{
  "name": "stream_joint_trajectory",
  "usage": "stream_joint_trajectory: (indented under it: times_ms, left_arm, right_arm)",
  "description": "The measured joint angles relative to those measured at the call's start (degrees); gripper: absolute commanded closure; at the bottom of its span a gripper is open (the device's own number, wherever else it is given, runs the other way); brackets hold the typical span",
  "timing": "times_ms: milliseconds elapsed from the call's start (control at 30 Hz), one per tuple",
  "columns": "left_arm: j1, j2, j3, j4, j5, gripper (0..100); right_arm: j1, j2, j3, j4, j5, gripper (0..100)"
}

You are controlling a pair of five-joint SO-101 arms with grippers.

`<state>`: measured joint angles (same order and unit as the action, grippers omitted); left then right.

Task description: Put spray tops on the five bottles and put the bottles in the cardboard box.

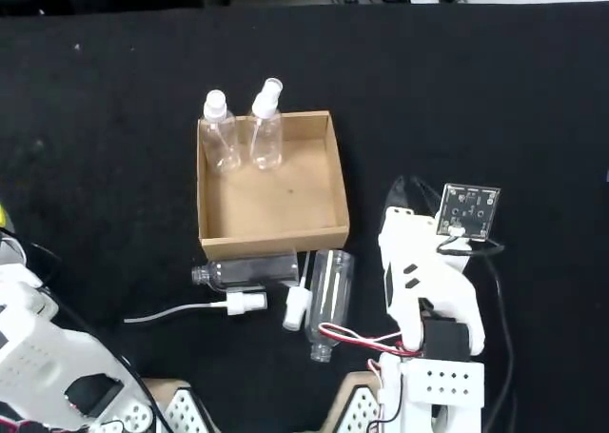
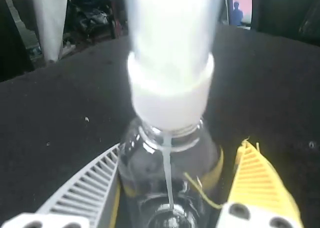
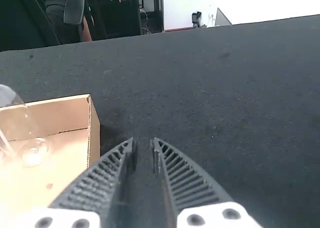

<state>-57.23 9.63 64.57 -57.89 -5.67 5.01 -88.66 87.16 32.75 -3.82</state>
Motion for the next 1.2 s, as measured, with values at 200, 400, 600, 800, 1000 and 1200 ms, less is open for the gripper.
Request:
stream_joint_trajectory:
  times_ms: [200,400,600,800,1000,1200]
  left_arm:
    - [0.0,0.0,-0.4,-1.1,0.0,69]
    - [0.0,0.3,-0.4,-7.4,0.0,69]
    - [0.0,0.3,-0.4,-7.6,0.0,69]
    - [0.0,0.3,0.0,-7.6,0.0,69]
    - [0.0,0.3,1.6,-7.6,0.0,69]
    - [0.0,0.3,1.6,-7.6,0.0,69]
  right_arm:
    - [0.0,0.0,0.0,0.0,0.0,95.9]
    - [0.0,0.0,0.0,0.0,0.0,95.9]
    - [0.0,0.0,0.0,0.0,0.0,95.9]
    - [0.0,0.0,0.0,0.0,0.0,95.9]
    - [0.0,0.0,0.0,0.0,0.0,95.9]
    - [0.0,0.0,0.0,0.0,0.0,95.9]
